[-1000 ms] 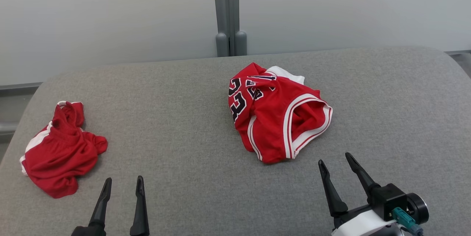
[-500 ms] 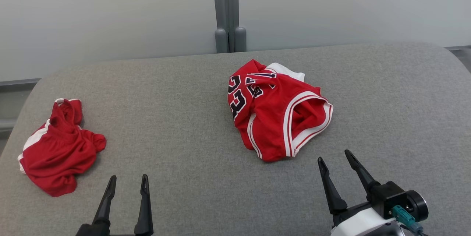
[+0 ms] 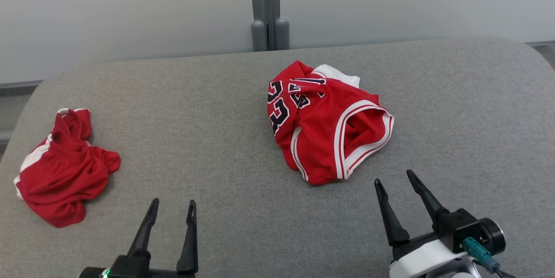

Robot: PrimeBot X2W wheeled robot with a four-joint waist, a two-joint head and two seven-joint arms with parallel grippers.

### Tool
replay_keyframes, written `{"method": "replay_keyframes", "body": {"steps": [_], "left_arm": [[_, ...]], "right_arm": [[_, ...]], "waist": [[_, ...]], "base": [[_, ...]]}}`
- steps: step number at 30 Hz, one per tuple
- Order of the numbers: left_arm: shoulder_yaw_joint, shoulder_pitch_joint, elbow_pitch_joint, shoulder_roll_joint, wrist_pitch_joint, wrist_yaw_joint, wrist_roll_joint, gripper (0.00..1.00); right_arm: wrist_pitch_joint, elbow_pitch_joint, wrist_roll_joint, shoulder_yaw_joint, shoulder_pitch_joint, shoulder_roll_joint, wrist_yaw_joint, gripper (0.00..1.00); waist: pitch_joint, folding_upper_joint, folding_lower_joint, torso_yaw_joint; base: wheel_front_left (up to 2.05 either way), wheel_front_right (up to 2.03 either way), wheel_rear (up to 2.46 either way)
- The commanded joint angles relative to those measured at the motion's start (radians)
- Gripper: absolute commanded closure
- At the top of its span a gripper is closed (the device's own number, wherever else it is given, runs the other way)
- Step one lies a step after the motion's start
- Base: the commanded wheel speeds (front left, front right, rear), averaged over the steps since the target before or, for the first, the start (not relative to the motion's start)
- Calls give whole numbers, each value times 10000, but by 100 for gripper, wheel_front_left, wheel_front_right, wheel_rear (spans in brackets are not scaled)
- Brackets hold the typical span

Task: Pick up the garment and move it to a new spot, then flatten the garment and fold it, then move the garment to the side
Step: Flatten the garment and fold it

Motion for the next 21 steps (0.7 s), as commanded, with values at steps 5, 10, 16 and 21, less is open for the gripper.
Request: {"method": "replay_keyframes", "body": {"steps": [5, 10, 16, 21], "left_arm": [[-552, -778, 217, 2, 8, -333, 446, 0], [-1348, -1529, 597, 37, 8, -578, 902, 0], [-2445, -2533, 1077, 243, 8, -694, 1082, 0], [-3908, -3599, 1547, 609, 8, -713, 1329, 0]], "right_arm": [[12, -218, -149, -147, -458, -22, -10, 0], [12, -291, -316, -186, -767, -21, -10, 0], [13, -457, -512, -349, -1200, -21, -10, 0], [13, -599, -693, -639, -1638, -24, -10, 0]], "waist": [[777, 0, 0, -175], [1409, 0, 0, -353], [2104, 0, 0, -676], [2670, 0, 0, -1010]], "base": [[0, 0, 0], [0, 0, 0], [0, 0, 0], [0, 0, 0]]}}
